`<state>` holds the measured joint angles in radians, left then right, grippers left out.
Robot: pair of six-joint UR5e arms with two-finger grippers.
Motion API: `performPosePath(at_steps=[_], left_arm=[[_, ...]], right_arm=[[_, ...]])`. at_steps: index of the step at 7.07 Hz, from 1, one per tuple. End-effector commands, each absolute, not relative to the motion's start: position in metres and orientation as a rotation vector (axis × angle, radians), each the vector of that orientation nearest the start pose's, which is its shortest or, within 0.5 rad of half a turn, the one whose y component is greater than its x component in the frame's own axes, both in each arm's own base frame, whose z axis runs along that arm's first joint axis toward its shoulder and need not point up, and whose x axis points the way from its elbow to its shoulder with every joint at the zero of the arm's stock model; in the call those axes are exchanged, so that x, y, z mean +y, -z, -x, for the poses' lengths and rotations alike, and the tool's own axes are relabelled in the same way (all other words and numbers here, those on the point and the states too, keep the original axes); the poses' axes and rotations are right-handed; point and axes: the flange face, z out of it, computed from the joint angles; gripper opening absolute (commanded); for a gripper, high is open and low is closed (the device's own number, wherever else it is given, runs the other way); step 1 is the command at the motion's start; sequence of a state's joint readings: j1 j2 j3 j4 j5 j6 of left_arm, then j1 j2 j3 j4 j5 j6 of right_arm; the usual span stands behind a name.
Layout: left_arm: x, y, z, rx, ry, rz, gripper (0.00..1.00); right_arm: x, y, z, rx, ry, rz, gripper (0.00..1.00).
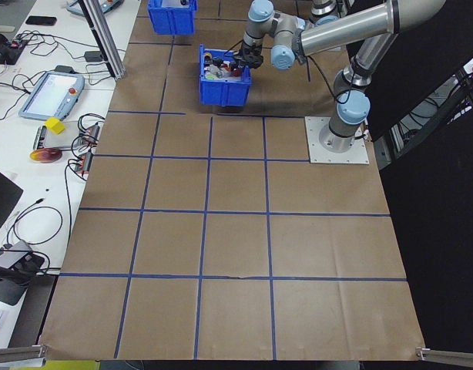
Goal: Place button box in front
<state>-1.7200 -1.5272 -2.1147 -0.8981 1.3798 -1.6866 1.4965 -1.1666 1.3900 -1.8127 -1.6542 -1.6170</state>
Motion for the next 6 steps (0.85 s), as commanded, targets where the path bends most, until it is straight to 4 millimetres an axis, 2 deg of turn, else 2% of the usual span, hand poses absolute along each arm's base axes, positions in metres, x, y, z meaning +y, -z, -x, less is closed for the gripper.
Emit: performPosePath(at_steps=[1, 2, 4, 5, 6], left_arm=[[-0.481, -0.312, 0.233, 2.485, -0.140, 2.321, 0.00], [-0.500, -0.300, 0.242, 2.489, -0.178, 2.311, 0.00], [-0.538, -0.296, 0.274, 2.564, -0.237, 2.275, 0.00], [-0.547, -0.286, 0.280, 2.555, -0.251, 2.273, 0.00], [-0.554, -0.277, 0.281, 2.552, -0.250, 2.269, 0.02]], right_arm=[[-0.629, -0.362, -0.021, 2.283, -0.090, 2.188, 0.05], [-0.609, -0.368, -0.015, 2.275, -0.096, 2.194, 0.05], [-0.572, -0.360, 0.013, 2.265, -0.120, 2.160, 0.05], [-0.557, -0.359, 0.019, 2.269, -0.125, 2.154, 0.05], [-0.550, -0.356, 0.017, 2.216, -0.137, 2.199, 0.05]])
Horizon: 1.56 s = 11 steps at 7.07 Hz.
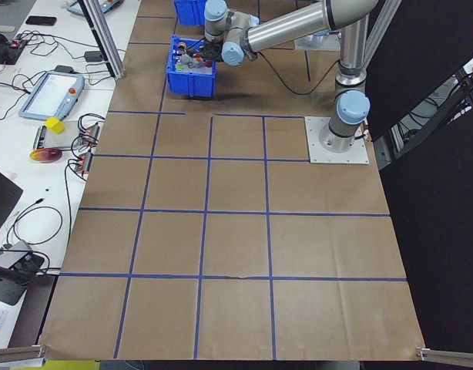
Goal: Place button box in front
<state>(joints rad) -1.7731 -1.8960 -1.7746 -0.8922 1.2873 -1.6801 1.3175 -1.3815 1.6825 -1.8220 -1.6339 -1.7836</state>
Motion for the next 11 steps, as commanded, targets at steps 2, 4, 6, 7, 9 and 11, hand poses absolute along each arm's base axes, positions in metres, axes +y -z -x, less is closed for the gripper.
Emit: performPosePath(at_steps=[2, 4, 6, 7, 9, 11], left_arm=[[-0.574, -0.270, 0.296, 2.596, -0.244, 2.231, 0.03], [-0.588, -0.269, 0.309, 2.643, -0.221, 2.189, 0.06], [-0.585, -0.267, 0.313, 2.639, -0.227, 2.167, 0.68], [-0.580, -0.266, 0.316, 2.643, -0.242, 2.158, 0.99], [-0.566, -0.304, 0.307, 2.594, -0.291, 2.147, 0.99], [-0.526, -0.369, 0.245, 2.546, -0.473, 1.929, 0.99]], right_arm=[[-0.542, -0.354, 0.016, 2.193, -0.144, 2.222, 0.05], [-0.516, -0.350, 0.007, 2.189, -0.145, 2.207, 0.05], [-0.491, -0.344, 0.000, 2.189, -0.158, 2.199, 0.05], [-0.480, -0.342, -0.002, 2.188, -0.164, 2.198, 0.05], [-0.449, -0.341, -0.011, 2.192, -0.163, 2.196, 0.05], [-0.414, -0.343, -0.020, 2.212, -0.160, 2.192, 0.05]])
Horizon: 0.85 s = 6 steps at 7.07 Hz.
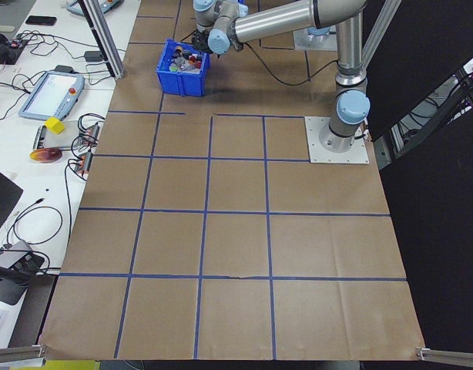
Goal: Place button box in front
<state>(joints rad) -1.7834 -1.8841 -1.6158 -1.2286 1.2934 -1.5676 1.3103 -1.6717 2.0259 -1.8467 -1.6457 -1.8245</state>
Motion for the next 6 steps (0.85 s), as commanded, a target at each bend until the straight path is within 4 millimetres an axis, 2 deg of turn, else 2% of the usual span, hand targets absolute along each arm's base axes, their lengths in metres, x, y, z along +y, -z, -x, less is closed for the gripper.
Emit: performPosePath(at_steps=[1, 2, 3, 4, 5, 6], left_arm=[[-0.520, -0.407, 0.212, 2.754, -0.383, 1.725, 0.99], [-0.513, -0.430, 0.188, 2.900, -0.194, 1.399, 0.99], [-0.505, -0.450, 0.174, 3.026, -0.107, 1.042, 0.99], [-0.501, -0.474, 0.162, 3.155, -0.027, 0.639, 0.99], [-0.497, -0.499, 0.147, 3.214, 0.068, 0.270, 0.99], [-0.494, -0.513, 0.128, 3.220, 0.055, 0.086, 0.99]], right_arm=[[-0.389, -0.340, -0.028, 2.268, -0.155, 2.143, 0.05], [-0.366, -0.337, -0.037, 2.327, -0.139, 2.085, 0.06], [-0.349, -0.332, -0.044, 2.324, -0.133, 2.091, 0.06], [-0.339, -0.335, -0.062, 2.295, -0.120, 2.144, 0.06], [-0.332, -0.335, -0.089, 2.277, -0.118, 2.173, 0.06], [-0.323, -0.335, -0.120, 2.278, -0.116, 2.185, 0.06]])
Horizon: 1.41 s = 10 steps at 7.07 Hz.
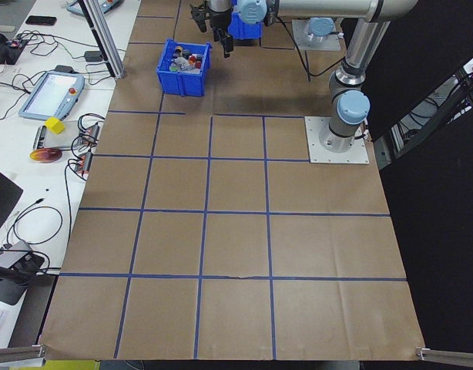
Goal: Place button box in front
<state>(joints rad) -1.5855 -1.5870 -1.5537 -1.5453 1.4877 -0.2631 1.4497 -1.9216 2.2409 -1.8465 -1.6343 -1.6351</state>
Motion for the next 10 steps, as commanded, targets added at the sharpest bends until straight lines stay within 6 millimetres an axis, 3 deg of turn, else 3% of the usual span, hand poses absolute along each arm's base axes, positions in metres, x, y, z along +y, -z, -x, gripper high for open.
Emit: performPosePath(at_steps=[1, 5, 10], left_arm=[[-0.496, -0.519, 0.115, 3.216, 0.048, 0.068, 0.99], [-0.496, -0.518, 0.109, 3.141, 0.082, 0.060, 0.99], [-0.502, -0.509, 0.109, 3.138, 0.060, 0.060, 0.99]], right_arm=[[-0.314, -0.335, -0.150, 2.296, -0.085, 2.197, 0.06], [-0.282, -0.306, -0.277, 2.287, 0.060, 2.281, 0.06], [-0.265, -0.282, -0.315, 2.254, 0.029, 2.286, 0.06]])
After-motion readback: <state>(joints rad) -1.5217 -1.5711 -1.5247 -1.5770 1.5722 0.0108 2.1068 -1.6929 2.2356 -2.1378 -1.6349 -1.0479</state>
